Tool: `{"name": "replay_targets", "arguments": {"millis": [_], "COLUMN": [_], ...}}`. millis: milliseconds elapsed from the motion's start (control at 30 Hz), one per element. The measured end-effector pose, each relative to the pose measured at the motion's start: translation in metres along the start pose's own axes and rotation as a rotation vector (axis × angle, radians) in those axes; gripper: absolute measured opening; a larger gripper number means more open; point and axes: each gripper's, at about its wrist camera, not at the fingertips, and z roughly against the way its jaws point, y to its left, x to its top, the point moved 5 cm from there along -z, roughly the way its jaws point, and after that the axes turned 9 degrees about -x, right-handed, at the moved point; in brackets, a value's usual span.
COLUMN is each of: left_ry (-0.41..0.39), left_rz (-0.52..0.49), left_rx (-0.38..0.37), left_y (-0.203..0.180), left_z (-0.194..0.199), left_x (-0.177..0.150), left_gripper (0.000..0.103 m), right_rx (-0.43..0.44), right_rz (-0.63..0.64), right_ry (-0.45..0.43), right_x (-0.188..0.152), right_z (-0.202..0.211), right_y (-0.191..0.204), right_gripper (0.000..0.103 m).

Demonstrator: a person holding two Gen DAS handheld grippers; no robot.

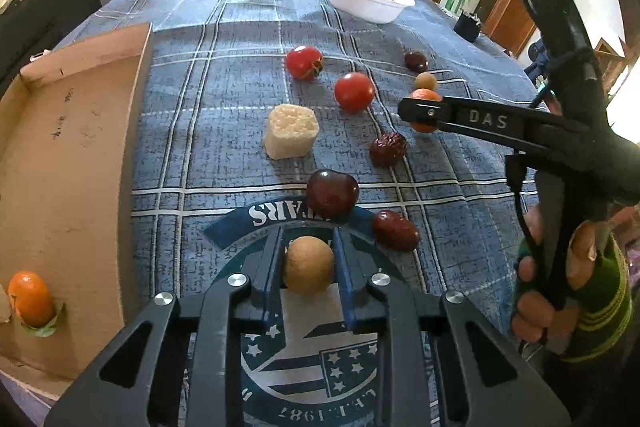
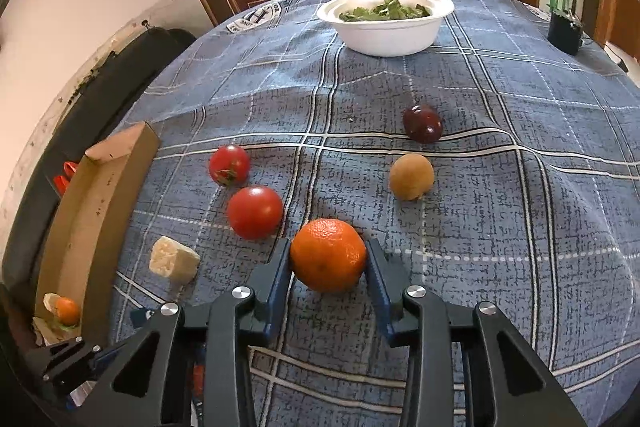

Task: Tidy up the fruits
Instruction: 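Grasp a tan round fruit with the left tool while the right tool grasps an orange, then carry the tan fruit in the left tool and orange in the right tool to the tray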

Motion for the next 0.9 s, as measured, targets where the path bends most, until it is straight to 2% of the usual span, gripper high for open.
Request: {"name": "replay_targets", "arguments": {"millis": [267, 467, 900], "left_ry": [-0.054, -0.107, -0.146], "left_rz": [0.000, -0.009, 0.014], "left_rx": [0.050, 0.091, 0.112], "left_y": [-0.001, -0.002, 0.009], "left_z": [0.024, 0.047, 0.072], "left_x": [0.007, 0.015, 0.015], "left_gripper": [0.022, 0.022, 0.022], "right_rx": [0.066, 0.098, 0.042], "right_rz": [-0.026, -0.003, 0.086], "right_ry": [-0.056, -0.091, -0.132], "right_x": [-0.006, -0.011, -0.023], "right_z": [0.042, 0.070, 0.096], "right_y": [0.000, 0.015, 0.043], "right_gripper": [0.037, 0.037, 0.037]}}
